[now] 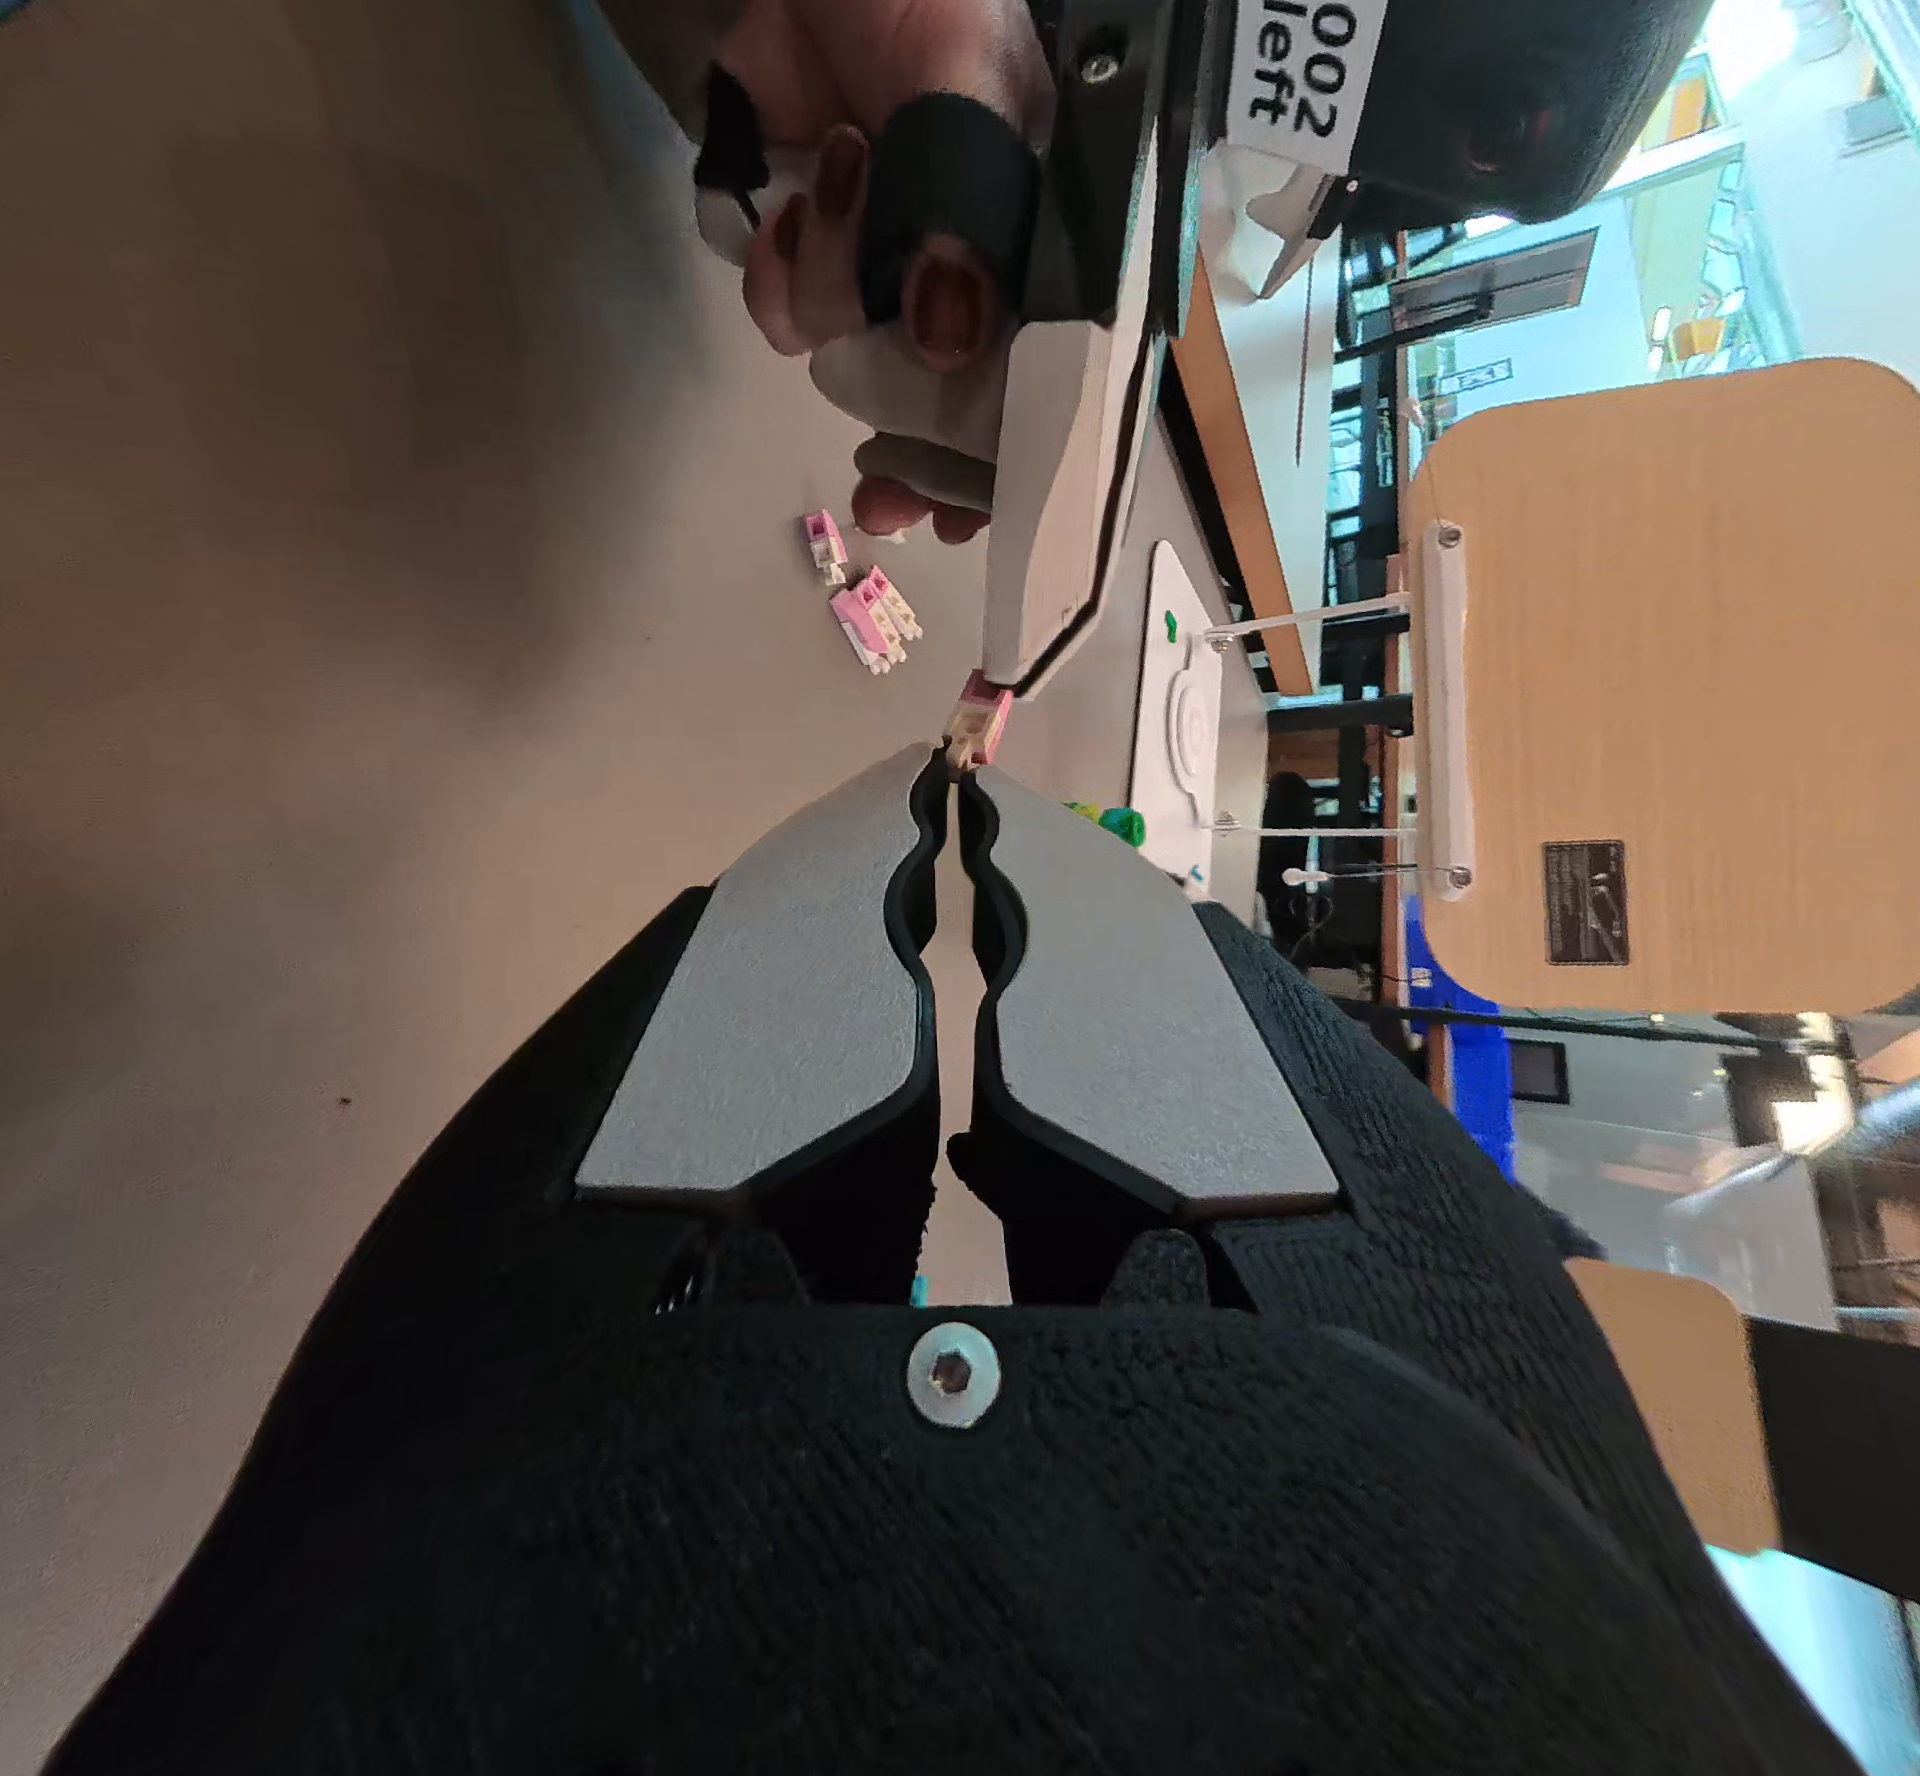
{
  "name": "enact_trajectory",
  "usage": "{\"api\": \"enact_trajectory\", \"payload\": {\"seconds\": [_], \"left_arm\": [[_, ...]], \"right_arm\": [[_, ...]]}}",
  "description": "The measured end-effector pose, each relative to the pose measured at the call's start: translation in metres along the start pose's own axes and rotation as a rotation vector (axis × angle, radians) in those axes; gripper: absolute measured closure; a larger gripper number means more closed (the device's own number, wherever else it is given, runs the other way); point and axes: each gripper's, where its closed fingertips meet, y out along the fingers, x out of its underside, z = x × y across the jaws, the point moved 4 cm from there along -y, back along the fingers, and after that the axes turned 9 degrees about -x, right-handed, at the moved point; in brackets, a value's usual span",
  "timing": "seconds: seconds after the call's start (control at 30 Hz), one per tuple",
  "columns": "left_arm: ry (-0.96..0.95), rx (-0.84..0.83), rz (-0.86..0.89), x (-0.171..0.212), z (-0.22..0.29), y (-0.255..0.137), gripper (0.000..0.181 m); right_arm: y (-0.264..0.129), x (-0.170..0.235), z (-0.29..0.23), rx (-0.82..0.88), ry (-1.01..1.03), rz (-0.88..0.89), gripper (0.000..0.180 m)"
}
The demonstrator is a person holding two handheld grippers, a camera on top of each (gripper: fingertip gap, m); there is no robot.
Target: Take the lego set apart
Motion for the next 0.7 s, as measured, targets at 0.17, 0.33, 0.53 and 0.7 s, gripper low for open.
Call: {"api": "enact_trajectory", "payload": {"seconds": [0.17, 0.33, 0.53, 0.7], "left_arm": [[0.022, -0.048, -0.007, 0.002, -0.003, 0.002, 0.180], [0.023, -0.070, -0.033, 0.006, -0.005, 0.005, 0.154], [0.043, -0.023, -0.061, 0.011, -0.004, 0.007, 0.181], [0.135, -0.080, -0.090, 0.015, -0.006, 0.008, 0.153]], "right_arm": [[0.005, 0.006, -0.003, -0.083, 0.239, 0.050, 0.180], [0.007, 0.009, -0.005, -0.087, 0.218, 0.038, 0.180], [0.009, 0.007, -0.010, -0.118, 0.198, 0.049, 0.180], [0.009, 0.011, -0.011, -0.134, 0.209, 0.042, 0.180]]}}
